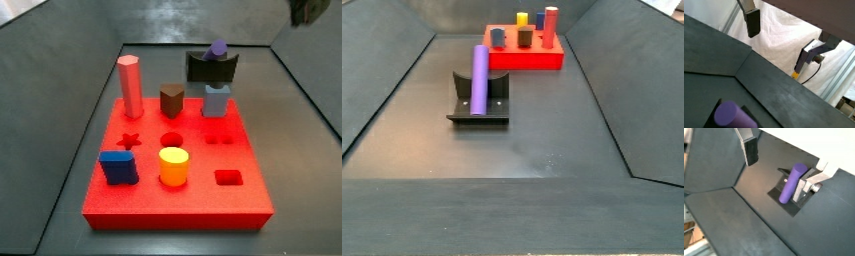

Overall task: Pick up the round object. Move up. Place the round object on the fixture. Regrasp the round object. Move to above the board. Insert the round object.
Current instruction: Regrasp the round object.

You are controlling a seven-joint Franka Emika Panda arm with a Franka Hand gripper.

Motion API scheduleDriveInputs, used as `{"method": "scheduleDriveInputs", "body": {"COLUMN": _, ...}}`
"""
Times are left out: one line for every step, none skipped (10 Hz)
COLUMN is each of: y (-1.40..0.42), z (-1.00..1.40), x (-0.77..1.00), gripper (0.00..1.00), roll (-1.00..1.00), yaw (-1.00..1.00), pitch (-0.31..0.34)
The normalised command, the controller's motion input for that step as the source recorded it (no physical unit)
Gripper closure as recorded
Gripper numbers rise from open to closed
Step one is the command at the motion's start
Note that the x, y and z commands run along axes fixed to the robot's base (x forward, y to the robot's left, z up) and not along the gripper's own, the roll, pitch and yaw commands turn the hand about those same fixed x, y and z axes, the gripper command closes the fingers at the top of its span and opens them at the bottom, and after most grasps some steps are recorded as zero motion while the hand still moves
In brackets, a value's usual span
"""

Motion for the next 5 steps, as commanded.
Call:
{"method": "scheduleDriveInputs", "body": {"y": 0.04, "z": -1.00, "x": 0.05, "gripper": 0.00, "roll": 0.04, "yaw": 0.21, "pitch": -0.001}}
{"method": "scheduleDriveInputs", "body": {"y": 0.04, "z": -1.00, "x": 0.06, "gripper": 0.00, "roll": 0.04, "yaw": 0.19, "pitch": -0.045}}
{"method": "scheduleDriveInputs", "body": {"y": 0.03, "z": -1.00, "x": 0.07, "gripper": 0.00, "roll": 0.05, "yaw": 0.16, "pitch": -0.086}}
{"method": "scheduleDriveInputs", "body": {"y": 0.03, "z": -1.00, "x": 0.09, "gripper": 0.00, "roll": 0.06, "yaw": 0.12, "pitch": -0.106}}
{"method": "scheduleDriveInputs", "body": {"y": 0.03, "z": -1.00, "x": 0.10, "gripper": 0.00, "roll": 0.07, "yaw": 0.08, "pitch": -0.114}}
